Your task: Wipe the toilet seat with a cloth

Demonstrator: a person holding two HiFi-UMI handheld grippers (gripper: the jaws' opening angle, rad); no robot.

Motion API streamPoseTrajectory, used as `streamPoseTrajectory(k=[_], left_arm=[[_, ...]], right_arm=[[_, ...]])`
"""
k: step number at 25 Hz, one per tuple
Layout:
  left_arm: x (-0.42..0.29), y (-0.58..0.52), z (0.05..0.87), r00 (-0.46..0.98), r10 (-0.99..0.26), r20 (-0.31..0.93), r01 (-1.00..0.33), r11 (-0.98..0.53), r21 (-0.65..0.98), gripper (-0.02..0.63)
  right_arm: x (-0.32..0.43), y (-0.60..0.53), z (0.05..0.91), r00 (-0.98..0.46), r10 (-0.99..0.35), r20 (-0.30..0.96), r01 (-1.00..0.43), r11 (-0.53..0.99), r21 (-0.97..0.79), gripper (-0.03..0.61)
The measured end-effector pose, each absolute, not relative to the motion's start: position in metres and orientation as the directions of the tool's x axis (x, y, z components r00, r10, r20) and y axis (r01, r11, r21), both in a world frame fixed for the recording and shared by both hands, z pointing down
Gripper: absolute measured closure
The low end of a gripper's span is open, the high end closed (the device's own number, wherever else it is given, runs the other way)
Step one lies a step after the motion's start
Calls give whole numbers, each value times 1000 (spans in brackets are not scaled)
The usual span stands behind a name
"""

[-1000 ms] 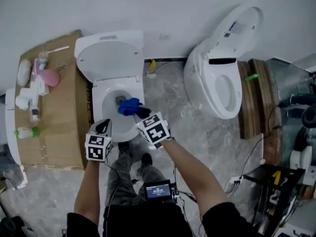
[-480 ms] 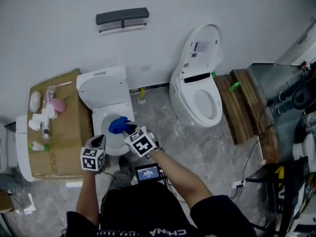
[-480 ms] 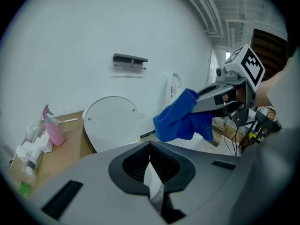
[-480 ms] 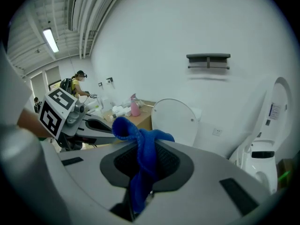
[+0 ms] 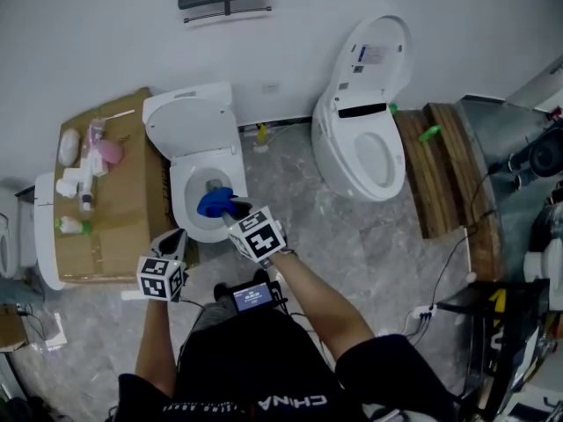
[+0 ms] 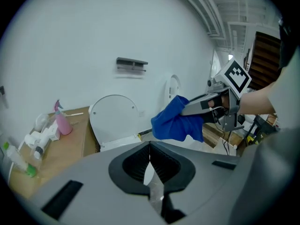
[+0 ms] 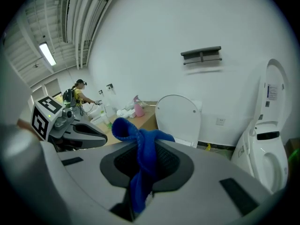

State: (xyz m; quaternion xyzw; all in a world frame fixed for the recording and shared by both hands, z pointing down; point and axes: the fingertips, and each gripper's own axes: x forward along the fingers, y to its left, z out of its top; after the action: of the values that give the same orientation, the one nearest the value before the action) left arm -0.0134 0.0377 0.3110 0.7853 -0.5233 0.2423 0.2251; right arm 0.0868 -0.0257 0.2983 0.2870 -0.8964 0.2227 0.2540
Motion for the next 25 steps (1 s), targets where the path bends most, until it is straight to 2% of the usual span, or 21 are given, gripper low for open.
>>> streamPoseTrajectory(k=[11,25], left_arm=[[-32,90,309,391,-704,592,-904,-416,102,601],[-62,256,291,459,-716,526,-878,-456,145,601]], right_arm=[[69,28,300,-663,-481,573,-683,703,-200,515],[63,213,289,-569,-580,583,-749,658,-77,515]])
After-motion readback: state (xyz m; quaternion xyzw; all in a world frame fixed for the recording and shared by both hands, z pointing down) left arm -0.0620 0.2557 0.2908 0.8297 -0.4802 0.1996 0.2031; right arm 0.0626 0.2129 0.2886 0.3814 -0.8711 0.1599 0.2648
